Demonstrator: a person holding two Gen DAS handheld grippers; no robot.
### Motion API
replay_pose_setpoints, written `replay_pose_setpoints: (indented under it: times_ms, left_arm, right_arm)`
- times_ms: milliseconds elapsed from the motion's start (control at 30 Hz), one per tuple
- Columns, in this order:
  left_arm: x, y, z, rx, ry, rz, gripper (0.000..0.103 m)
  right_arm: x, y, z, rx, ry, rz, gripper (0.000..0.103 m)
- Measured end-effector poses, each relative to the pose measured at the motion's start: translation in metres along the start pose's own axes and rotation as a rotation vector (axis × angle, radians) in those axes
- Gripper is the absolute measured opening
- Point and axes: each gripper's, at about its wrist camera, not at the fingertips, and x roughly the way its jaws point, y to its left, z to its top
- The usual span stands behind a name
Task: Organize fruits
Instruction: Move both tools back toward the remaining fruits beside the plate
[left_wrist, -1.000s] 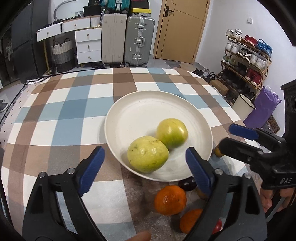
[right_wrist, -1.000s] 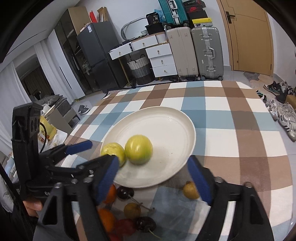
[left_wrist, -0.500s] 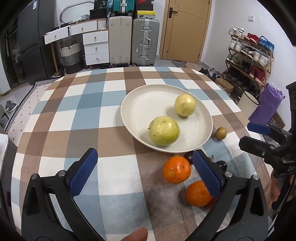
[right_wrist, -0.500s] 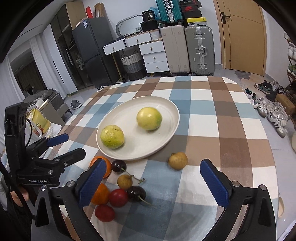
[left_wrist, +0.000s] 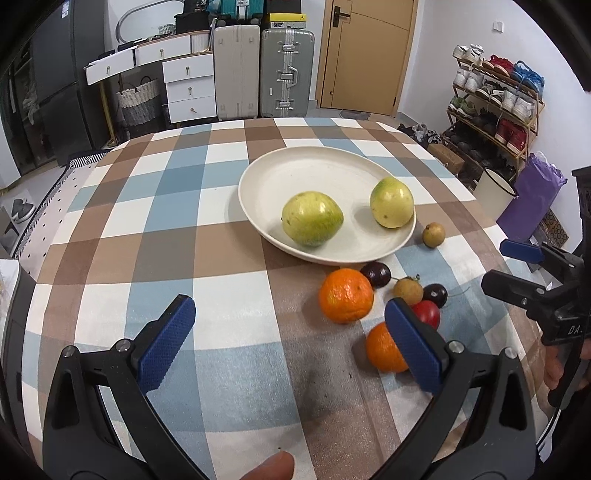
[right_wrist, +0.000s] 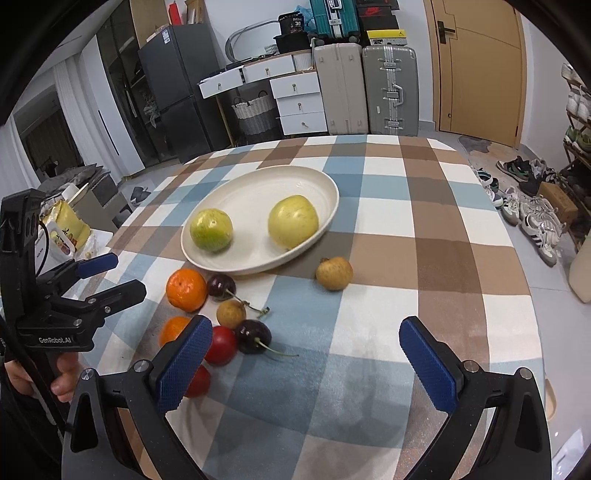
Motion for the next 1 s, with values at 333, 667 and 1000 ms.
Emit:
replay_pose_setpoints:
  times_ms: [333, 667, 1000]
  left_arm:
    - [0.003, -0.006, -0.013, -0.011, 0.037, -0.010, 0.102]
    - [0.010, -0.020, -0.020, -0.009, 0.082, -0.057, 0.102]
    - [0.020, -0.031, -0.021, -0.009, 0.105, -0.085, 0.102]
  right_arm:
    - [0.009, -0.004, -0.011, -0.006, 0.035, -0.026, 0.103]
    - [0.017, -0.004, -0.017, -0.021, 0.055, -0.047, 0.103]
    - [0.028, -0.004, -0.018, -0.030, 0.078, -0.050, 0.103]
